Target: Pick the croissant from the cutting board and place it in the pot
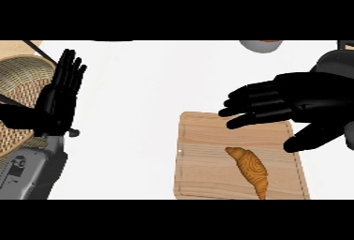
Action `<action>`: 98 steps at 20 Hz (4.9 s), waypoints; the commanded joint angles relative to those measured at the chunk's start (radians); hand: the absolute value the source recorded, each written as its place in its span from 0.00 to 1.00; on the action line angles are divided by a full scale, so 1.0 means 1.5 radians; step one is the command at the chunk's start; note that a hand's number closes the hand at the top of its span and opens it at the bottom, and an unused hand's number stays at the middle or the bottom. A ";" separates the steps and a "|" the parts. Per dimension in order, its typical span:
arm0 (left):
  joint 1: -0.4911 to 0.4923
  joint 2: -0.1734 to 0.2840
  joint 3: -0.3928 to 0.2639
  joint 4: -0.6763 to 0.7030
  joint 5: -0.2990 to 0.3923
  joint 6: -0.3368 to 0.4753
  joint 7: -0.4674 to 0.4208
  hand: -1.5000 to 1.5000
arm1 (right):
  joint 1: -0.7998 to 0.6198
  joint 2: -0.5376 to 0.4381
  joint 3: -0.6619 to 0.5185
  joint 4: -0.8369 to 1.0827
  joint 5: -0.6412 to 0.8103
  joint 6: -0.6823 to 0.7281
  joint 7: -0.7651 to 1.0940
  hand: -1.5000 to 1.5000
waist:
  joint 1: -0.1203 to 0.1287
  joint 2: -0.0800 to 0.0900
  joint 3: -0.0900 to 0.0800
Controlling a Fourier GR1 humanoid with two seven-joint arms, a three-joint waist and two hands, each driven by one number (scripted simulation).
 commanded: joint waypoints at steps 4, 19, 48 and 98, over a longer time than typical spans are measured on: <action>-0.008 0.000 0.015 0.020 0.002 -0.005 0.008 0.50 | -0.010 -0.052 0.125 0.031 0.158 -0.021 -0.197 0.00 | -0.018 -0.007 -0.002; 0.018 0.000 0.038 -0.026 -0.016 -0.008 0.038 0.50 | 0.026 0.037 0.249 0.183 0.325 -0.156 -0.207 0.00 | -0.028 -0.012 -0.003; 0.044 -0.046 0.090 -0.019 -0.072 -0.068 0.024 0.50 | 0.144 0.238 0.156 0.287 0.551 -0.240 -0.213 0.00 | -0.034 -0.014 -0.003; 0.029 -0.072 0.100 -0.067 -0.096 -0.052 0.085 0.50 | 0.311 0.361 -0.429 -0.296 0.537 -0.333 0.665 1.00 | -0.044 -0.015 -0.003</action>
